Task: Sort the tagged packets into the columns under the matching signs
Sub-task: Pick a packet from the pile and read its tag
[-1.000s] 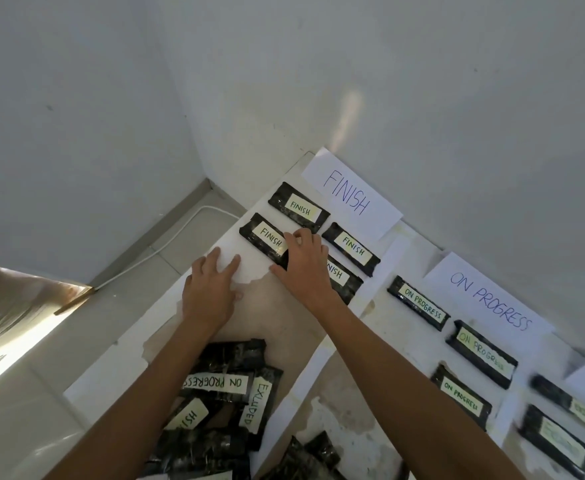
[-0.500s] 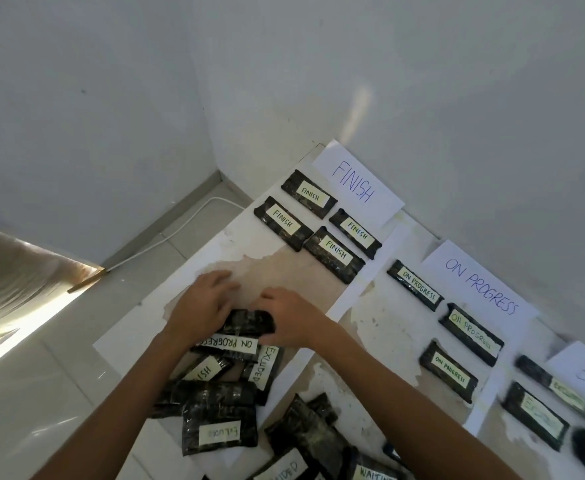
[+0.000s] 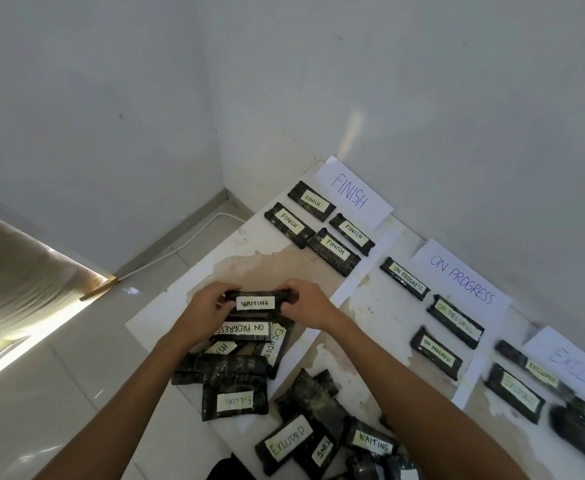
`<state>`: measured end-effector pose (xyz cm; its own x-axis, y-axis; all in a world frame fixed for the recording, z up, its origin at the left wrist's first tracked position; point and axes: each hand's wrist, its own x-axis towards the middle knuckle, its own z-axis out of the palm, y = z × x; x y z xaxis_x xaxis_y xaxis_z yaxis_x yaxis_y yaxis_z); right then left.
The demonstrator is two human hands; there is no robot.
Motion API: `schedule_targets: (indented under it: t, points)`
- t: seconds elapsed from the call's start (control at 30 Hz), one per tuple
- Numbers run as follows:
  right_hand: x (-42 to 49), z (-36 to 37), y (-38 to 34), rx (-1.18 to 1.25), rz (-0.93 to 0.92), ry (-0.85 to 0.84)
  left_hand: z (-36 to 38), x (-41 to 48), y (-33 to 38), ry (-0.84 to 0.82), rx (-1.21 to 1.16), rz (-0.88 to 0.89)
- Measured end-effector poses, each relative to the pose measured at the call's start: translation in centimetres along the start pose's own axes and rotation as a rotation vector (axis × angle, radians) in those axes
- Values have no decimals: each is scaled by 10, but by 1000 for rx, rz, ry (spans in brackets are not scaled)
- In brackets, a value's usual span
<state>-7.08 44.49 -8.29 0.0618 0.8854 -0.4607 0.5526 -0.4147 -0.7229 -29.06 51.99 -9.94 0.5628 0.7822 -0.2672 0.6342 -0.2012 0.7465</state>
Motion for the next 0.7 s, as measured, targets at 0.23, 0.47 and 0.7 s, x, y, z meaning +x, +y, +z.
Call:
schedule_targets:
  t: [0.23,0.47,0.7]
  points:
    - [-42,-18,-12,50,-29,-17,0,-11,38,-68,-198,-41]
    - [-91,-24,-7,26,-49,21,9,-27,71,-227,-248,36]
    - [-131,-13,11,9,20,109,35,-36,94,-347,-186,72]
